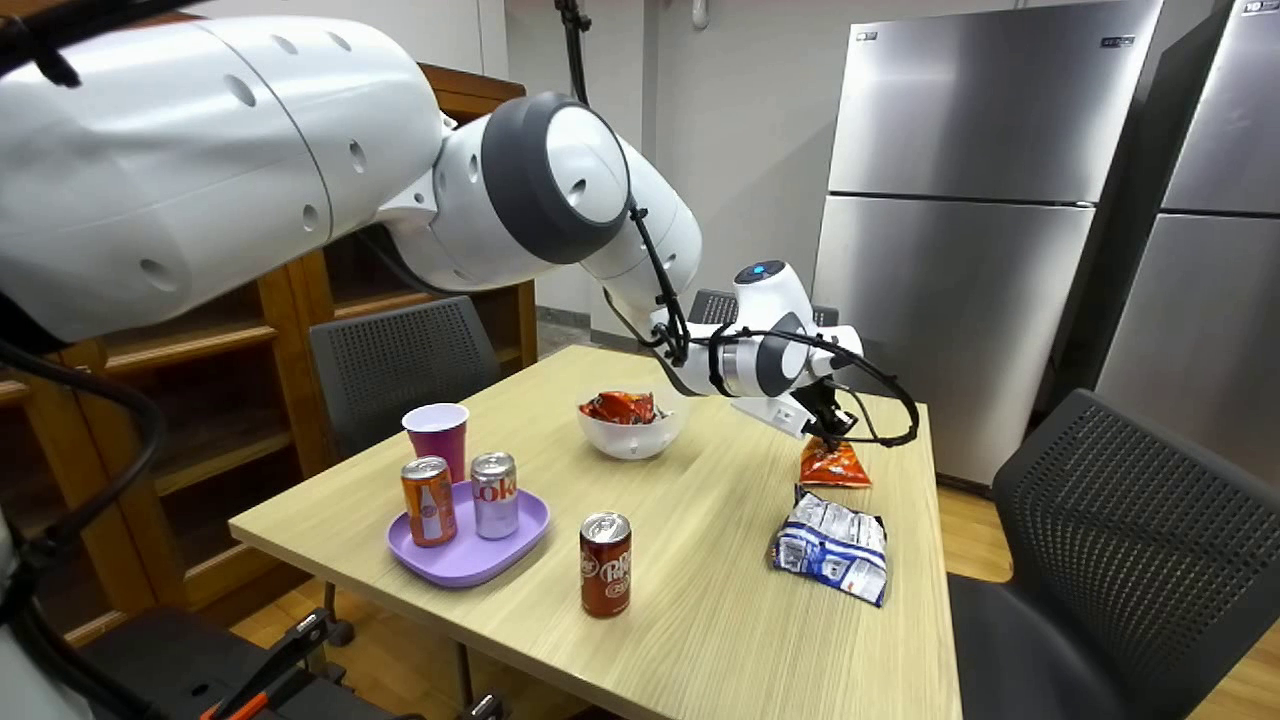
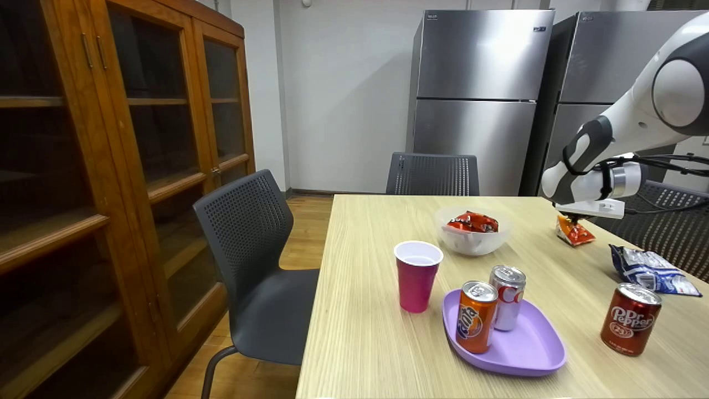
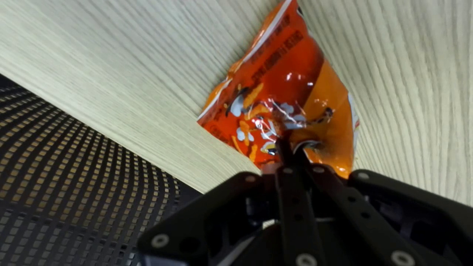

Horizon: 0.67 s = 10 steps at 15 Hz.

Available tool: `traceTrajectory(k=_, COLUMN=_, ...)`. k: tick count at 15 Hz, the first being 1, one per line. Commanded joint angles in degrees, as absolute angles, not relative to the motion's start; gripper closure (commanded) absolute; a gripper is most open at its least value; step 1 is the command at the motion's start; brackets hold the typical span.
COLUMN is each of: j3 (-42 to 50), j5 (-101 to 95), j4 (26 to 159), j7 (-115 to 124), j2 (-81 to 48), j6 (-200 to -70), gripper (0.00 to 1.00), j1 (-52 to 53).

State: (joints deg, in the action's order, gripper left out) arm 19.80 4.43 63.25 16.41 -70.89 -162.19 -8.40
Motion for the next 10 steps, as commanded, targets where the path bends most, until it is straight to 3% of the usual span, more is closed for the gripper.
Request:
traceTrajectory(k=1, j3=18.9, j5=3.1, j4=61.5, j7=15.8, j2=-71.4, j6=-160.6, gripper=1.00, j1=-9.2)
traceTrajectory(k=10, j3=19.3, j5=4.0, j4=65.6, j7=14.9, j2=-67.4, j6=-164.1, gripper=1.00, j1=-7.6)
